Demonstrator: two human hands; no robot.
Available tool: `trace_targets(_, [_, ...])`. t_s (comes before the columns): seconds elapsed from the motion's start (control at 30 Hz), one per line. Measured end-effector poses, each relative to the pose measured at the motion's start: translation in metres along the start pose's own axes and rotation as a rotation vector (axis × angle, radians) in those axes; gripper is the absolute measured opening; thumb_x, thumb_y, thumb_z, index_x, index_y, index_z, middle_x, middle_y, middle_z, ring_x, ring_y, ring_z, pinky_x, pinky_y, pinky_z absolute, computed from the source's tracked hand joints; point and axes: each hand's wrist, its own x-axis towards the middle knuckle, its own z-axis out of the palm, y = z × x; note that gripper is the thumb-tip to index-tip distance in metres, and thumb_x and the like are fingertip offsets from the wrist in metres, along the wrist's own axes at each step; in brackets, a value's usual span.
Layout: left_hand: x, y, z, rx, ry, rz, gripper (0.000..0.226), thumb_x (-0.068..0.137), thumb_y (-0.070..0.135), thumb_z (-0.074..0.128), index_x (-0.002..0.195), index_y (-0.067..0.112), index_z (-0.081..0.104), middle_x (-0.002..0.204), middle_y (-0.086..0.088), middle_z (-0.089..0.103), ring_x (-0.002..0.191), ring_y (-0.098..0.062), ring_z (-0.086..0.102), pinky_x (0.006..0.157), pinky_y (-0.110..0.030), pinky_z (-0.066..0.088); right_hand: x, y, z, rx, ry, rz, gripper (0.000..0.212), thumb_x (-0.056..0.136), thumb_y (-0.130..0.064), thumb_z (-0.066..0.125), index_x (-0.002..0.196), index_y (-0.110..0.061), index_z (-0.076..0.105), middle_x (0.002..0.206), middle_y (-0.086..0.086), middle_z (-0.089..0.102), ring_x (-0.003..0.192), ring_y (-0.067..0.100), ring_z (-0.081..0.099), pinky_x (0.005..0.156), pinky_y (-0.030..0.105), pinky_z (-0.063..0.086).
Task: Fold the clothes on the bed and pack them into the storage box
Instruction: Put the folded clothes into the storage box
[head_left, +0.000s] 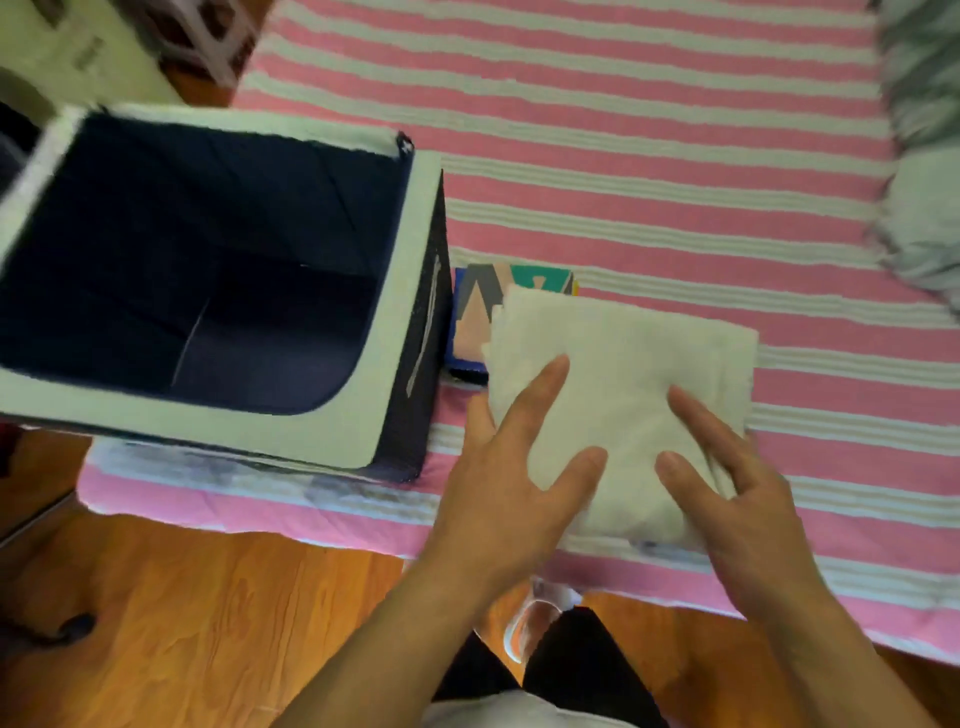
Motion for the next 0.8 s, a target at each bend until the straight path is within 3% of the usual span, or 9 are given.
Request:
trace_targets(0.07, [0.006, 0.038, -0.048, 0.051, 0.061, 0.079, 0.067, 0.091, 0.059, 0.061, 0.140, 0.076, 0.018, 0.155, 0.018, 0.022, 0.140, 0.005, 0.030, 0.104, -0.019, 0.031, 0.009, -0.053, 0.008, 0.050, -0.019, -0.096, 0.047, 0.088, -0.028, 0.068, 0.130, -0.047, 0.061, 0.138, -0.026, 0.055, 0.124, -0.010, 0.052, 0.096, 0.013, 0.048])
trace_targets(0.1, [0.010, 0.053, -0.075, 0.071, 0.093, 0.106, 0.066, 0.091, 0.059, 0.061, 0.139, 0.077, 0.018, 0.154, 0.015, 0.026, 0.140, -0.004, 0.033, 0.103, -0.021, 0.031, 0.016, -0.076, 0.020, 0.076, -0.027, -0.133, 0.047, 0.088, -0.029, 0.069, 0.130, -0.048, 0.061, 0.140, -0.023, 0.054, 0.125, -0.007, 0.053, 0.100, 0.018, 0.049])
trace_targets(0.17, [0.020, 0.064, -0.122, 0.070, 0.143, 0.111, 0.064, 0.091, 0.057, 0.062, 0.139, 0.075, 0.022, 0.141, 0.012, 0.035, 0.119, 0.000, 0.047, 0.093, -0.017, 0.036, 0.030, -0.106, 0.052, 0.114, -0.050, -0.173, 0.044, 0.090, -0.030, 0.071, 0.128, -0.051, 0.062, 0.140, -0.019, 0.053, 0.123, -0.007, 0.054, 0.100, 0.021, 0.050])
trace_targets(0.23, [0.029, 0.056, -0.177, 0.057, 0.160, 0.099, 0.063, 0.091, 0.054, 0.064, 0.141, 0.070, 0.029, 0.135, 0.013, 0.039, 0.109, 0.009, 0.046, 0.088, -0.009, 0.037, 0.039, -0.129, 0.101, 0.151, -0.064, -0.185, 0.042, 0.090, -0.032, 0.072, 0.124, -0.054, 0.062, 0.138, -0.016, 0.051, 0.120, -0.008, 0.054, 0.098, 0.019, 0.048])
trace_targets(0.27, [0.033, 0.044, -0.206, 0.054, 0.151, 0.092, 0.062, 0.091, 0.053, 0.065, 0.142, 0.067, 0.032, 0.138, 0.013, 0.040, 0.114, 0.008, 0.046, 0.096, -0.011, 0.039, 0.045, -0.136, 0.130, 0.165, -0.074, -0.173, 0.041, 0.091, -0.032, 0.072, 0.123, -0.056, 0.062, 0.137, -0.015, 0.050, 0.120, -0.007, 0.053, 0.099, 0.021, 0.047])
trace_targets(0.37, [0.049, -0.005, -0.277, 0.056, 0.107, 0.029, 0.061, 0.091, 0.055, 0.065, 0.144, 0.062, 0.036, 0.153, 0.019, 0.040, 0.139, -0.007, 0.040, 0.117, -0.037, 0.037, 0.064, -0.143, 0.216, 0.183, -0.122, -0.131, 0.041, 0.092, -0.032, 0.071, 0.127, -0.051, 0.062, 0.139, -0.013, 0.051, 0.120, -0.004, 0.052, 0.107, 0.029, 0.045])
trace_targets(0.47, [0.077, -0.068, -0.341, 0.068, 0.062, -0.046, 0.059, 0.096, 0.051, 0.062, 0.147, 0.058, 0.034, 0.158, 0.024, 0.032, 0.144, -0.009, 0.033, 0.112, -0.035, 0.035, 0.089, -0.141, 0.310, 0.170, -0.142, -0.037, 0.043, 0.095, -0.035, 0.067, 0.135, -0.046, 0.057, 0.143, -0.015, 0.046, 0.123, 0.002, 0.048, 0.102, 0.024, 0.041])
trace_targets(0.6, [0.131, -0.154, -0.403, 0.051, -0.039, -0.185, 0.059, 0.096, 0.048, 0.063, 0.148, 0.055, 0.035, 0.157, 0.016, 0.036, 0.131, -0.011, 0.043, 0.102, -0.031, 0.040, 0.122, -0.125, 0.414, 0.170, -0.152, 0.130, 0.043, 0.098, -0.032, 0.063, 0.139, -0.041, 0.055, 0.148, -0.011, 0.046, 0.119, 0.006, 0.046, 0.094, 0.023, 0.040])
trace_targets(0.8, [0.184, -0.238, -0.407, -0.049, -0.229, -0.404, 0.069, 0.081, 0.058, 0.067, 0.145, 0.058, 0.038, 0.155, 0.010, 0.041, 0.134, -0.016, 0.046, 0.112, -0.037, 0.040, 0.161, -0.088, 0.457, 0.028, -0.189, 0.337, 0.044, 0.096, -0.031, 0.066, 0.139, -0.038, 0.056, 0.149, -0.010, 0.048, 0.125, 0.008, 0.046, 0.099, 0.023, 0.037])
